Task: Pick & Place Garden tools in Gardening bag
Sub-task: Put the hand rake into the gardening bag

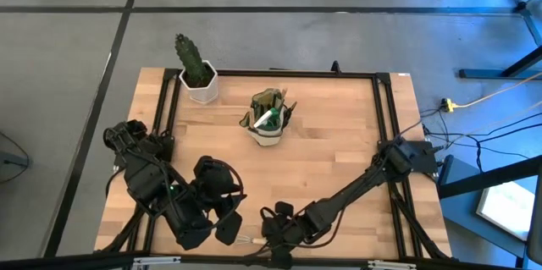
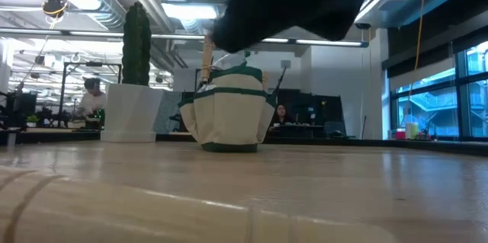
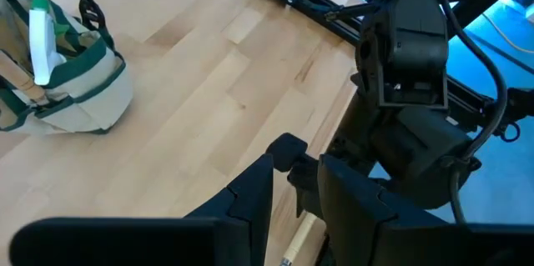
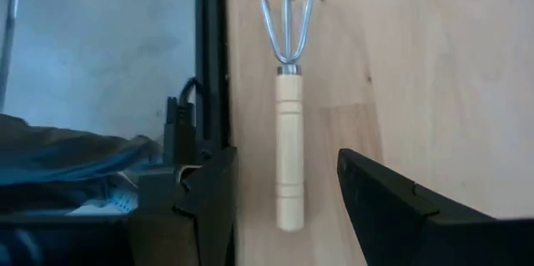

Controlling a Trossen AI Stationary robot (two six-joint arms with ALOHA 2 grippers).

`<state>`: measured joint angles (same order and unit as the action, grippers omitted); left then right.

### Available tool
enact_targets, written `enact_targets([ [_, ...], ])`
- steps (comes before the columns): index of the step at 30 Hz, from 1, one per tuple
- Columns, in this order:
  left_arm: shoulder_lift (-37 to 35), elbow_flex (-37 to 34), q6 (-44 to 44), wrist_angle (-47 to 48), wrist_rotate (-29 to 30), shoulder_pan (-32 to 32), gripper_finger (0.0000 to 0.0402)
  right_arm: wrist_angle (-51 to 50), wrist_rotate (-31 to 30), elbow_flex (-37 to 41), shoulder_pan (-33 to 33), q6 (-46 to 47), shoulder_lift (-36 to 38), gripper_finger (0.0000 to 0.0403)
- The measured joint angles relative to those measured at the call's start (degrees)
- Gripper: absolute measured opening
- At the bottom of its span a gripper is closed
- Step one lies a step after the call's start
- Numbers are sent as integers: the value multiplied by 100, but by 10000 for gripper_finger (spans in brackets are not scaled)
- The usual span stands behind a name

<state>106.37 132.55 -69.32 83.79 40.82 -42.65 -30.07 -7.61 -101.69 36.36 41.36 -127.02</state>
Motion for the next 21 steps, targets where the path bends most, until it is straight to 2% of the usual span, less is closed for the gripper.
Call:
enact_targets([
  [5,2,0,-1,1,-26,0,92,-11,-142,0,4,-10,-124,208],
  [21,2,0,-130,1,-80,-1,92,474,-66,6,13,-135,-453,208],
])
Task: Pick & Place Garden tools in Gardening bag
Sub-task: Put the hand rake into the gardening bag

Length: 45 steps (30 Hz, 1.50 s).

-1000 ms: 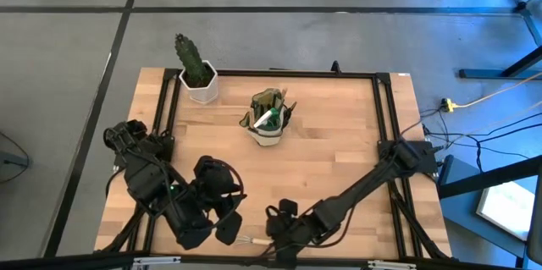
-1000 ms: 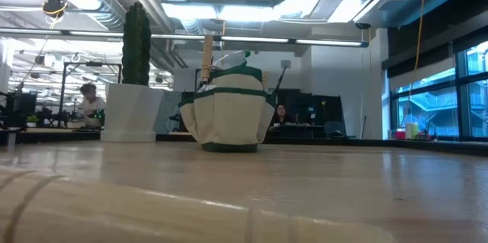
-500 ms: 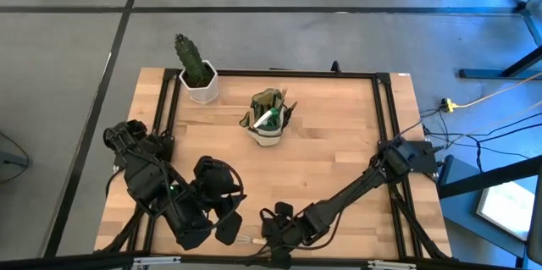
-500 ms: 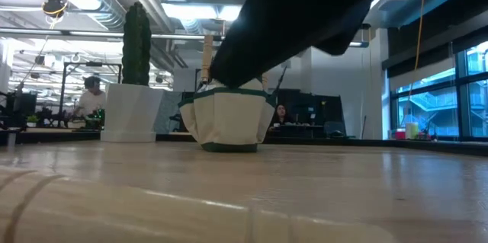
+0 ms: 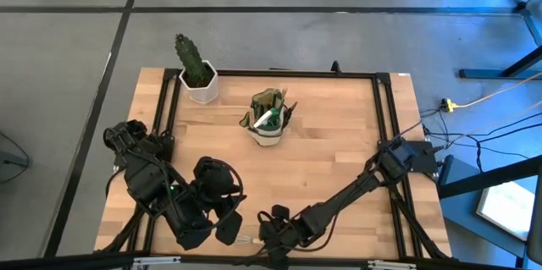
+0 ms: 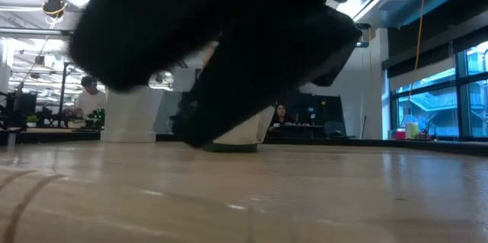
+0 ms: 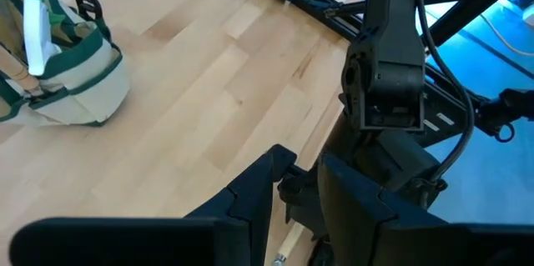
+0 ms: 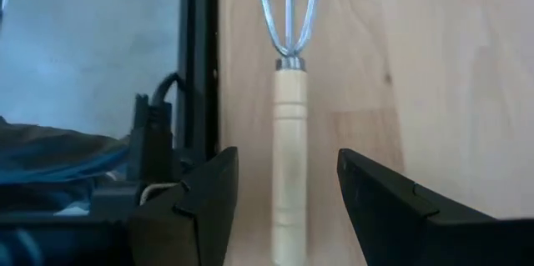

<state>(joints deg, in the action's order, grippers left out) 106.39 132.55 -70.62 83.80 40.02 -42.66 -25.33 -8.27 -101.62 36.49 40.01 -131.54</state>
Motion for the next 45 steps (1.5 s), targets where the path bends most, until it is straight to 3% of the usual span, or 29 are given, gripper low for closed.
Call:
enact_targets([
  [23,2,0,-128,-1,-27,-74,92,-153,-246,-13,11,149,-339,201],
  [27,2,0,-169,0,-26,-75,92,-220,-448,-13,14,354,-346,160],
  [33,2,0,-175,1,-10,-74,92,-282,-246,-13,-57,926,-339,56],
  [36,2,0,-308,-7,180,-74,92,-318,-97,-31,-105,1036,-280,59],
  [39,2,0,-640,-231,873,-76,92,-570,-120,-155,-165,1044,-164,59],
  [42,2,0,-757,-477,1489,-85,92,-885,-450,-365,-232,1101,139,59],
  [45,2,0,-682,-443,1523,-71,89,-1141,-763,-441,-305,1168,512,58],
])
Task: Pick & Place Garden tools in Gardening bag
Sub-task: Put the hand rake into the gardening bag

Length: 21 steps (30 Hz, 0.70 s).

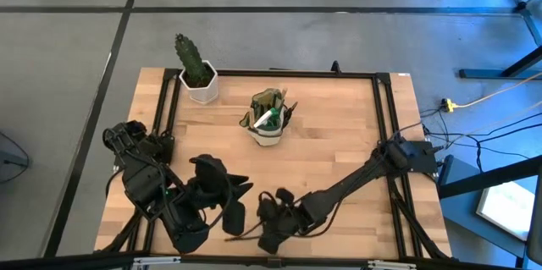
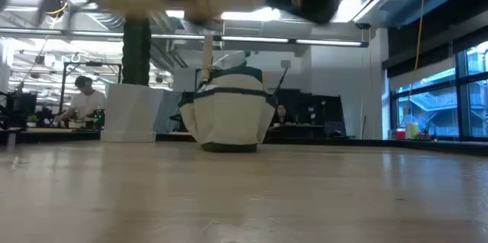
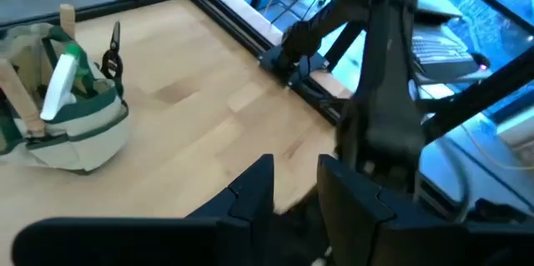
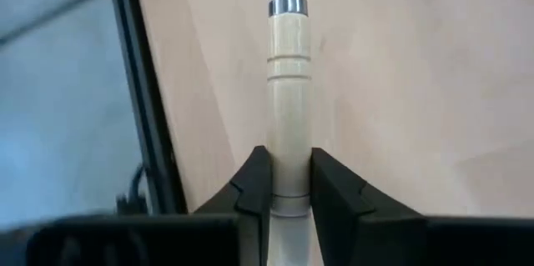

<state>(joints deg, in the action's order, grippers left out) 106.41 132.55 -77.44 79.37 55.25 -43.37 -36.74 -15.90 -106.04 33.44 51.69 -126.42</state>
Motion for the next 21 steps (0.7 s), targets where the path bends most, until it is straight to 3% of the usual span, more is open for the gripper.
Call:
enact_targets([
  [10,-208,1,366,498,-489,-77,79,-62,-478,-7,-18,-225,1070,58],
  [21,-471,11,514,750,-489,-512,79,-768,-503,-7,130,-375,1469,58],
])
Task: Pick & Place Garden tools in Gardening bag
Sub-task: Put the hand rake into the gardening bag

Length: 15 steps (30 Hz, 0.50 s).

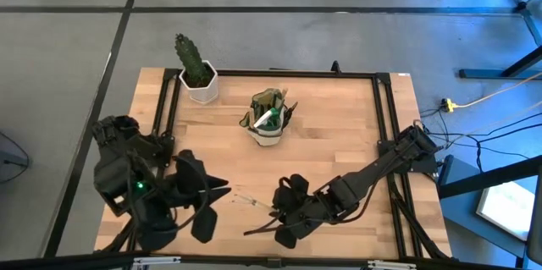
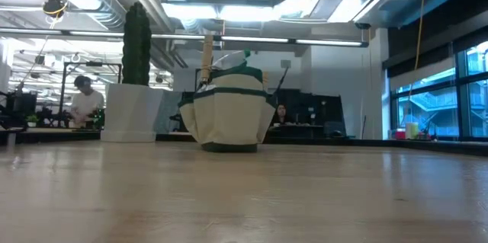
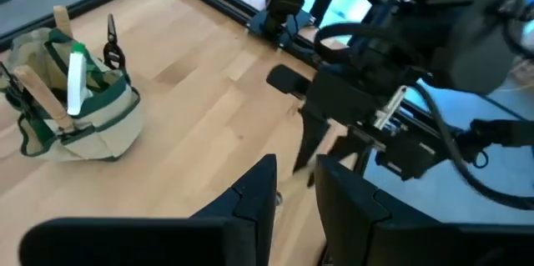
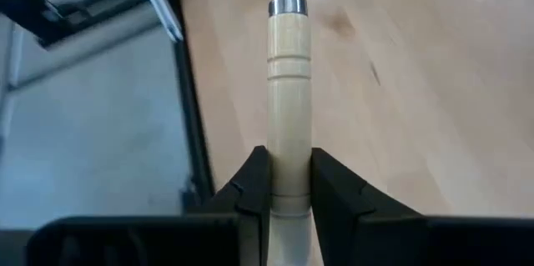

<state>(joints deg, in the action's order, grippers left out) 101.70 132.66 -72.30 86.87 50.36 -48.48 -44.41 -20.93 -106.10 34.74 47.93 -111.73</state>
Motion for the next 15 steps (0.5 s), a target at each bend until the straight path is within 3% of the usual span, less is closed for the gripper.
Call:
enact_targets([
  [8,-21,0,-395,319,261,-256,78,474,333,555,40,-149,273,58],
  [15,-21,-2,-473,317,294,-285,77,2273,795,1556,18,-485,753,58],
])
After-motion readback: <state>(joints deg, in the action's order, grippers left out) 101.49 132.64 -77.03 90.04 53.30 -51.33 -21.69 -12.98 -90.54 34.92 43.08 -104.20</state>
